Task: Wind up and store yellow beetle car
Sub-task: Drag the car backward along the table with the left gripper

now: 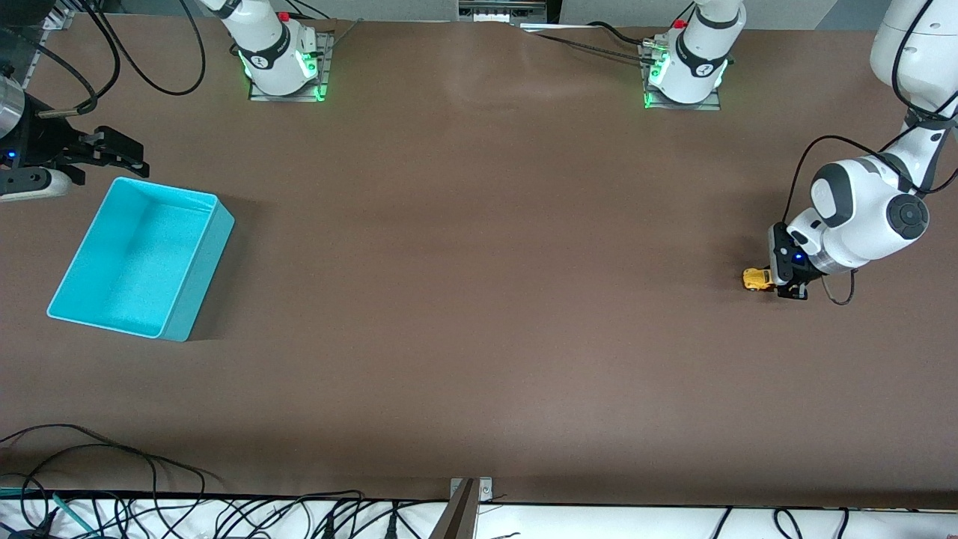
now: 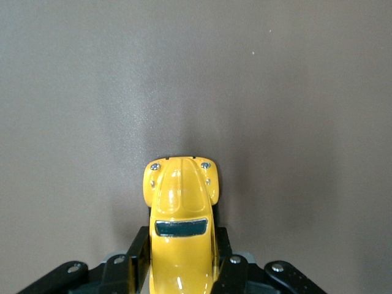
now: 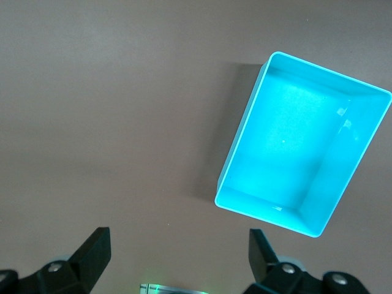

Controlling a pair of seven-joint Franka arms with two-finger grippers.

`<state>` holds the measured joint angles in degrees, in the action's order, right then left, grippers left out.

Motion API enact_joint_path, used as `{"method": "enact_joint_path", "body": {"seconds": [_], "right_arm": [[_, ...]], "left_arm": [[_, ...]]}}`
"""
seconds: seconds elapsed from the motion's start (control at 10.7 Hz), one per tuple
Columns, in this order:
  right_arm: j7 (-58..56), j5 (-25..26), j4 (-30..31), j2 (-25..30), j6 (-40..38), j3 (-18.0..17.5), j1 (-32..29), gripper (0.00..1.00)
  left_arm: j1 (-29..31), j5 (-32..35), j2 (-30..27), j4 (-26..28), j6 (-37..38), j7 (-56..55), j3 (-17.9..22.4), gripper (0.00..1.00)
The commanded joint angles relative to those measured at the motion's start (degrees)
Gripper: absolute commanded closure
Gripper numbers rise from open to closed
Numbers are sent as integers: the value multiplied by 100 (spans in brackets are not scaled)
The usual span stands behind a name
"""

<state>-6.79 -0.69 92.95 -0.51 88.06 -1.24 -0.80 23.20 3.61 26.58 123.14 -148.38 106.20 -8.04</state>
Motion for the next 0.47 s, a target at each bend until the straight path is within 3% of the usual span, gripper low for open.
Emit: {"method": "enact_joint_path", "body": {"seconds": [0.0, 0.37], "right_arm": [[-25, 87, -111, -54, -60, -17, 1, 0], [-25, 87, -111, -54, -60, -17, 1, 0]], "left_arm": [[97, 122, 119, -114, -7, 243, 4, 86], [158, 114, 146, -185, -7, 244, 4, 86]]}}
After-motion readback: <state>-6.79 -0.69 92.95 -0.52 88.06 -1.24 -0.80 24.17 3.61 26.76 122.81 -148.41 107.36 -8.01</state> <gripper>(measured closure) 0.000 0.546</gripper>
